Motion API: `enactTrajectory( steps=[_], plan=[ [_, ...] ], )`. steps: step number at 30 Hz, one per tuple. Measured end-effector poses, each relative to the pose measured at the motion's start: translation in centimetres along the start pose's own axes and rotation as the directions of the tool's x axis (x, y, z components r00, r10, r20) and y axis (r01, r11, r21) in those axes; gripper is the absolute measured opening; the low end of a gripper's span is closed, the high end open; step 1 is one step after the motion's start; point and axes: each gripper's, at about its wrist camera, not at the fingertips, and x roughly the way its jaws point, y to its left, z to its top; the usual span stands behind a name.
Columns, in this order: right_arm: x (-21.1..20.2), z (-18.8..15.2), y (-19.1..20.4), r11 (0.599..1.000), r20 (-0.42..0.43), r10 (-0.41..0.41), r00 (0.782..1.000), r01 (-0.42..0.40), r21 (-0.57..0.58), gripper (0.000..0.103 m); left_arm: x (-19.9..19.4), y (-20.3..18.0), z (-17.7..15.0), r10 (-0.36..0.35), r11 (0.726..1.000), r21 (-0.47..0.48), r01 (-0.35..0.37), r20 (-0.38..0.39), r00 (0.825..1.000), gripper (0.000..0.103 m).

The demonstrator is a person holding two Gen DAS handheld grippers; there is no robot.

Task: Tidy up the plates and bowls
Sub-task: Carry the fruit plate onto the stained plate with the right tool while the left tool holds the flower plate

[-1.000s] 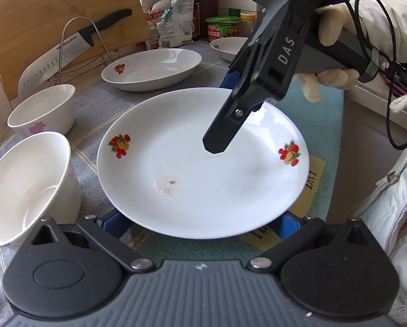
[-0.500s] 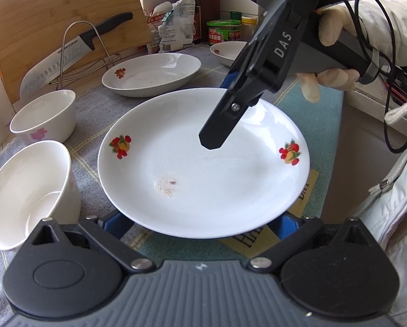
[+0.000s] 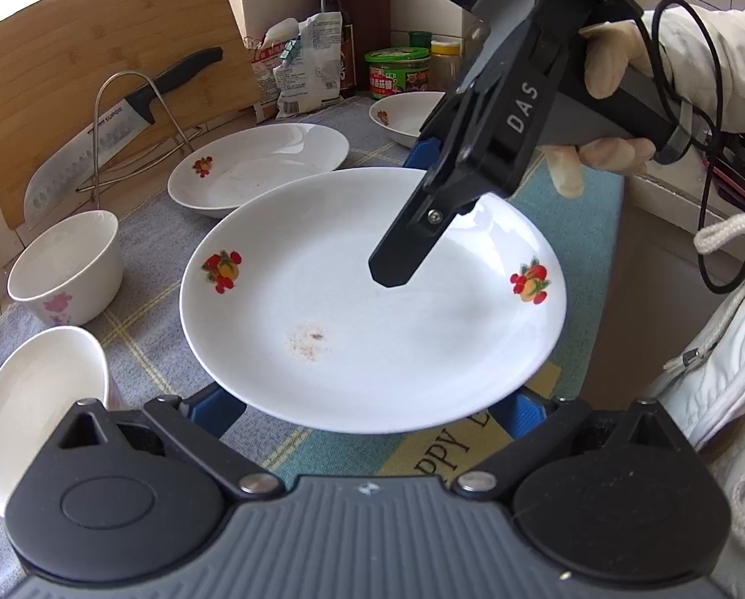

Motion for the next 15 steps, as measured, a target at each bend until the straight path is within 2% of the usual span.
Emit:
enactTrajectory(
  steps=[15],
  plan=[
    [-4.3,-1.6,-4.0,0.998,0.045,-0.049,0.998,0.047,0.038,0.103,3.0,-2.1,4.6,-0.038,0.999,0.025,0.038,0.003,0.999,0.101]
  ],
)
